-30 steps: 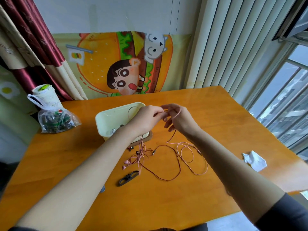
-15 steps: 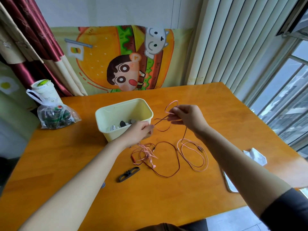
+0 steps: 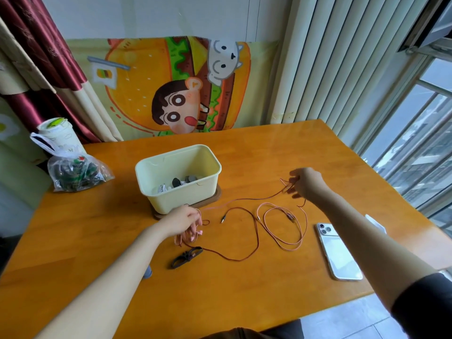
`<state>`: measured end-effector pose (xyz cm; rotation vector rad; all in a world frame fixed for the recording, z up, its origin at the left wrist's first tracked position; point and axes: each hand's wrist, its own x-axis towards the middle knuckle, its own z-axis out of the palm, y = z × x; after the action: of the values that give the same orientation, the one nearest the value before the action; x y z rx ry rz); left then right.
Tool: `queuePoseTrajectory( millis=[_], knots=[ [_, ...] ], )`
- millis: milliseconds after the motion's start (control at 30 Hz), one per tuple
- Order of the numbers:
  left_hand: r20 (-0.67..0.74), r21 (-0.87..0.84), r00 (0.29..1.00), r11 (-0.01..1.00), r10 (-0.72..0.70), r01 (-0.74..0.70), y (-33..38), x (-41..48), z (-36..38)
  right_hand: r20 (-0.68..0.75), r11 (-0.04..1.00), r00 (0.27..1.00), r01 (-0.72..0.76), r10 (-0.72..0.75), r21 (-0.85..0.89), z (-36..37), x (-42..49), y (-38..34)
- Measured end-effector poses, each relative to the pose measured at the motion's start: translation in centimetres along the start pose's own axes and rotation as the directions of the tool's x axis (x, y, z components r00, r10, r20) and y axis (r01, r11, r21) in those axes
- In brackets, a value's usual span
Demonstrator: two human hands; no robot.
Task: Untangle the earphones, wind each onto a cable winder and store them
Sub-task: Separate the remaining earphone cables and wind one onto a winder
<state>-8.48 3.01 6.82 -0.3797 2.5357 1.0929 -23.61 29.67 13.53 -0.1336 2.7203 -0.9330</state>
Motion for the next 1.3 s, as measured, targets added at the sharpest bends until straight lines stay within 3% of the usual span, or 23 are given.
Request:
queuePoseTrajectory(
  millis=[67, 133, 200, 267, 333, 500, 633, 767, 967, 1100, 1300],
  knots=[
    [-0.141, -0.069, 0.989, 0.996, 0.047, -0.057, 1.4, 0.3, -0.6, 0.142, 0.966, 0.989, 0.005, 0.033, -0.26, 0.9, -0.6, 0.0],
    [-0.292, -0.137, 0.954, 0.985, 0.065, -0.109, 3.2, 0.4, -1.3, 0.191, 0.929, 0.982, 0.058, 0.013, -0.366, 1.5, -1.3, -0.5],
    [-0.385, -0.147, 0.92, 0.979, 0.076, -0.142, 4.7, 0.3, -1.8, 0.139, 0.906, 0.989, 0.095, -0.04, -0.413, 1.5, -2.2, -1.3],
    [-0.383, -0.123, 0.918, 0.979, 0.105, -0.164, 5.8, 0.0, -2.3, 0.067, 0.884, 0.991, 0.134, -0.116, -0.449, 1.1, -2.5, -2.2],
    [-0.323, -0.116, 0.936, 0.976, 0.137, -0.183, 6.8, -0.5, -2.4, 0.057, 0.885, 0.974, 0.225, -0.221, -0.409, 0.7, -2.7, -3.3],
    [-0.177, -0.053, 0.958, 0.97, 0.225, -0.238, 9.6, -1.3, -1.5, 0.211, 0.858, 0.845, 0.511, -0.491, -0.055, 1.6, -5.9, -7.0],
    [-0.19, 0.027, 0.941, 0.96, 0.279, -0.279, 10.3, -1.3, -1.0, 0.244, 0.729, 0.722, 0.68, -0.647, -0.079, 3.1, -6.8, -7.4],
    [-0.191, -0.264, 0.943, 0.911, 0.272, -0.316, 9.2, -1.6, -1.1, 0.249, 0.75, 0.747, 0.653, -0.617, -0.104, 3.1, -5.8, -6.6],
    [-0.138, -0.456, 0.964, 0.849, 0.227, -0.266, 7.2, -1.3, 0.1, 0.024, 0.803, 0.805, 0.594, -0.593, -0.053, 2.6, -5.5, -6.6],
    [-0.017, -0.389, 0.979, 0.901, 0.202, -0.192, 3.9, -1.1, 1.6, -0.148, 0.853, 0.846, 0.521, -0.512, 0.028, 1.1, -4.6, -6.7],
    [0.008, -0.221, 0.988, 0.964, 0.154, -0.148, 0.8, -0.8, 2.6, -0.228, 0.878, 0.866, 0.473, -0.445, 0.079, 0.9, -3.9, -5.9]
  ],
)
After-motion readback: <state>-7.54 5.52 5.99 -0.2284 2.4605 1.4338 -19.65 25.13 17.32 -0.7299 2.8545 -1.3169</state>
